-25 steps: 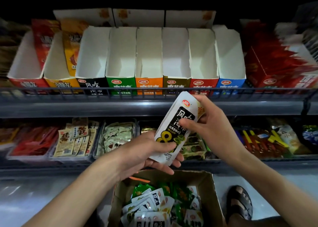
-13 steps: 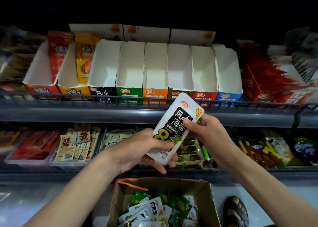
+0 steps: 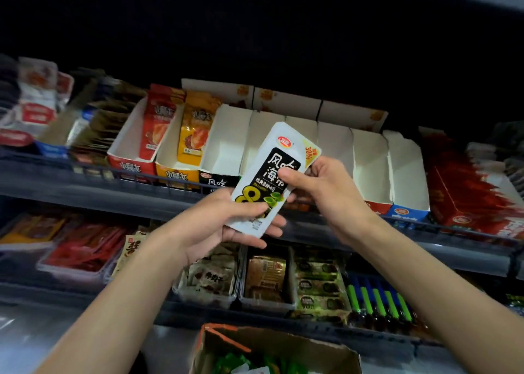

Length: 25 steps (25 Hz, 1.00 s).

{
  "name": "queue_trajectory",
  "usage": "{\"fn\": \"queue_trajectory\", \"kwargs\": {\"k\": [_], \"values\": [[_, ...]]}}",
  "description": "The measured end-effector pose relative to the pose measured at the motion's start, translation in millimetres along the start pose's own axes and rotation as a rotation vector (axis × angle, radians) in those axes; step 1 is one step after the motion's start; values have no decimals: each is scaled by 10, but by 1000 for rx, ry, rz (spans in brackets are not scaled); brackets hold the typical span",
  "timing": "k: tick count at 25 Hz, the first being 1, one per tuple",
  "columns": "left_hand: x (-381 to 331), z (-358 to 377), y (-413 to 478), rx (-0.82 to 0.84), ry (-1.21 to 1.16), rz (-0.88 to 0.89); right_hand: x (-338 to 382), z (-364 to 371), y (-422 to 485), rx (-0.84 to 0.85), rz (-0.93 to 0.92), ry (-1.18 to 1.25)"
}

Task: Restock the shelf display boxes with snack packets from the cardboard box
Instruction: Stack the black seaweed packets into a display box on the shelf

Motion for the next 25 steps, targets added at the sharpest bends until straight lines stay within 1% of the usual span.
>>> {"fn": "queue_trajectory", "kwargs": {"k": [2,3,4,5,6,7,8,9,12,16,18,21,25], "values": [[-144,-258,41,-180,-67,141,149,26,158,-46,-43,-30],[-227,-418,37,-293,-35,231,245,15,258,-75,-71,-24],[-309,-580,17,-414,91,313,340,-22,365,-112,-96,5],[-399,-733,-24,-537,344,376,424,-69,482,-152,-117,41],[-495,-839,-68,-641,706,399,503,-95,609,-186,-132,62],[-565,-860,-94,-691,1069,379,563,-101,733,-213,-139,58],[-599,-833,-86,-691,1330,358,604,-84,855,-225,-139,32],[-581,-815,-48,-660,1461,343,620,-49,971,-228,-129,-2],[-501,-805,62,-569,1565,340,577,61,1238,-219,-66,-73],[-486,-850,112,-577,1542,341,504,109,1449,-242,-10,-150],[-472,-847,128,-570,1537,331,473,163,1542,-266,-2,-307],[-468,-863,135,-571,1565,330,393,325,1622,-326,-18,-614],[-470,-921,118,-576,1589,342,276,331,1689,-432,5,-753]]}}
Point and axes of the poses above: each hand's wrist, its own y-axis towards the middle knuckle, its own z-axis out of the palm, x = y × z, the point moved 8 cm from there along y, towards the middle knuckle, and after that the axes turned 14 degrees about z, right-handed, at the moved point
